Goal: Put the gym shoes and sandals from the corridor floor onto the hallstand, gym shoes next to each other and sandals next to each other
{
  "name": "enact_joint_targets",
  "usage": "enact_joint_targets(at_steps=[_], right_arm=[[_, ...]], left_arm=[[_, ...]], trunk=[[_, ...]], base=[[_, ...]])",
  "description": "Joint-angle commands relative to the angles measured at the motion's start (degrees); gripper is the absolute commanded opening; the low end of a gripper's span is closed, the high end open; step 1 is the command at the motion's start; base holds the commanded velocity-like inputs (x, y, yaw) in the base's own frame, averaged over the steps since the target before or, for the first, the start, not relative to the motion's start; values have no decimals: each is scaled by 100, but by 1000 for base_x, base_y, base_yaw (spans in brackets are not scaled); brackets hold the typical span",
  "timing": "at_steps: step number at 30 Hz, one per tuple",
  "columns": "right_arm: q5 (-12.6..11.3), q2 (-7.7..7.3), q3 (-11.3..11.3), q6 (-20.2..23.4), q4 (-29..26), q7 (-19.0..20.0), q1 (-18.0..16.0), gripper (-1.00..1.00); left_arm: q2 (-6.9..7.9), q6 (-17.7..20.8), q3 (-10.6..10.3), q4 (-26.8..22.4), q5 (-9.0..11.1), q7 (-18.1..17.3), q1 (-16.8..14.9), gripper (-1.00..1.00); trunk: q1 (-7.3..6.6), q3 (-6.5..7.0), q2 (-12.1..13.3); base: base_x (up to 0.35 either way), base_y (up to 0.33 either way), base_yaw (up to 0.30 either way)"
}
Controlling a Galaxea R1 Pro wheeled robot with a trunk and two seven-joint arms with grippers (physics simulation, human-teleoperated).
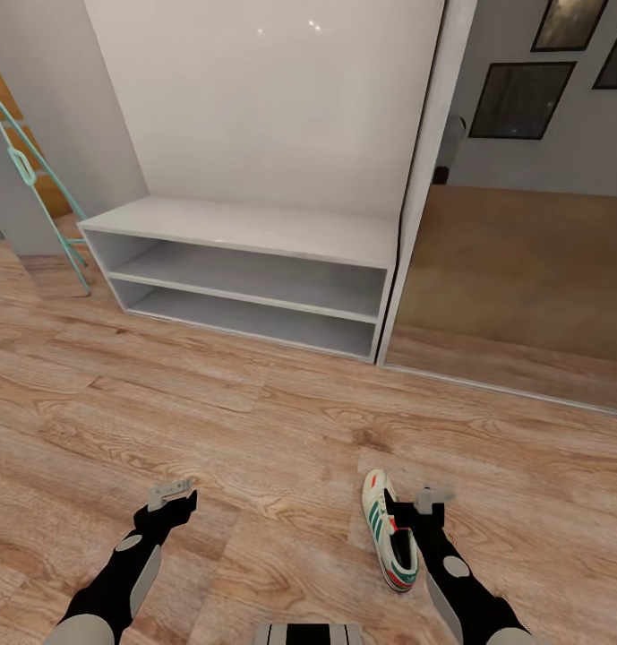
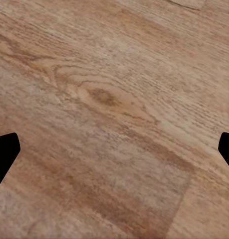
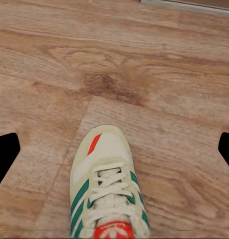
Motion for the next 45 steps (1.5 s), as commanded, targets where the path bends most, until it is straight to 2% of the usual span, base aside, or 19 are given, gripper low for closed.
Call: enact_joint_targets(at_steps=[1,10,45], right_arm=[[-3,0,1,-19,91,-2,-3,100],[-40,0,1,-22,248,-1,-3,100],[-48,0,1,-31,296,-1,-3,100]], left_arm=[[-1,-13,8,3,-2,0,-3,100],[-1,-13,8,3,-2,0,-3,100],[0,-13,8,3,-2,0,-3,100]], trunk=[[-1,-4,-1],[19,-198,-12],[110,-1302,-59]], base=[[0,0,0],[0,0,0],[0,0,0]])
